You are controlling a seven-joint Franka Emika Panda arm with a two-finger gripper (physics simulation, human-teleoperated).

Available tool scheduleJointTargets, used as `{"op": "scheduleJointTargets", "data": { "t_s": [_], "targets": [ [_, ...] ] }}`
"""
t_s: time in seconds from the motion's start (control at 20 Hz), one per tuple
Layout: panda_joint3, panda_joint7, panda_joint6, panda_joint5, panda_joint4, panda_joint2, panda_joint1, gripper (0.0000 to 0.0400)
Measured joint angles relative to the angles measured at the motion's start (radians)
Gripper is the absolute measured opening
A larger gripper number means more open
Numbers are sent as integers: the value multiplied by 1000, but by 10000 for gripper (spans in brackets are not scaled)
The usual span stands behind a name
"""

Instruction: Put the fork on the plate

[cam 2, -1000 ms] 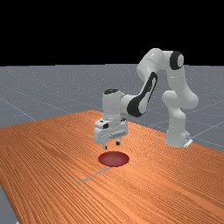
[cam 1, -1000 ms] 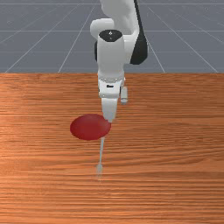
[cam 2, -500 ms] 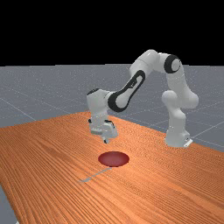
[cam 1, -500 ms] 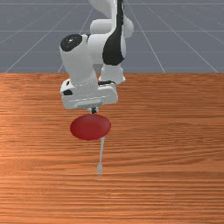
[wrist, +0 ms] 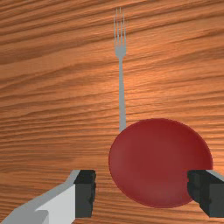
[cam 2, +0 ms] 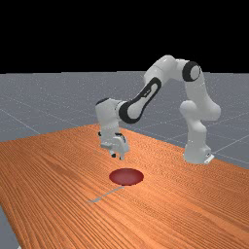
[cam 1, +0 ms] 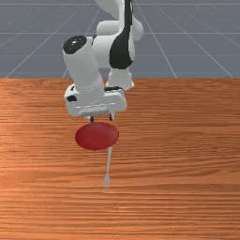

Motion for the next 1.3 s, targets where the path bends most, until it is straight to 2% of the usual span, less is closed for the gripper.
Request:
{"op": "scheduleJointTargets", "data": {
  "t_s": [0.1, 0.25, 0.45, 0.8, 1.1, 1.2, 1.25, 1.3],
  "targets": [
    [6, 0, 9, 3, 49, 69, -5, 367],
    [24, 2, 14, 5, 193, 233, -11, 393],
    [42, 48, -1, 9, 459, 447, -17, 399],
    [36, 143, -27, -7, 830, 713, -19, 400],
    [21, 212, -223, -61, 1241, 931, -35, 400],
    [10, 206, -187, -68, 1164, 889, -15, 172],
    [9, 203, -176, -68, 1132, 869, -9, 105],
    [8, 201, -178, -69, 1121, 859, -7, 92]
  ]
}}
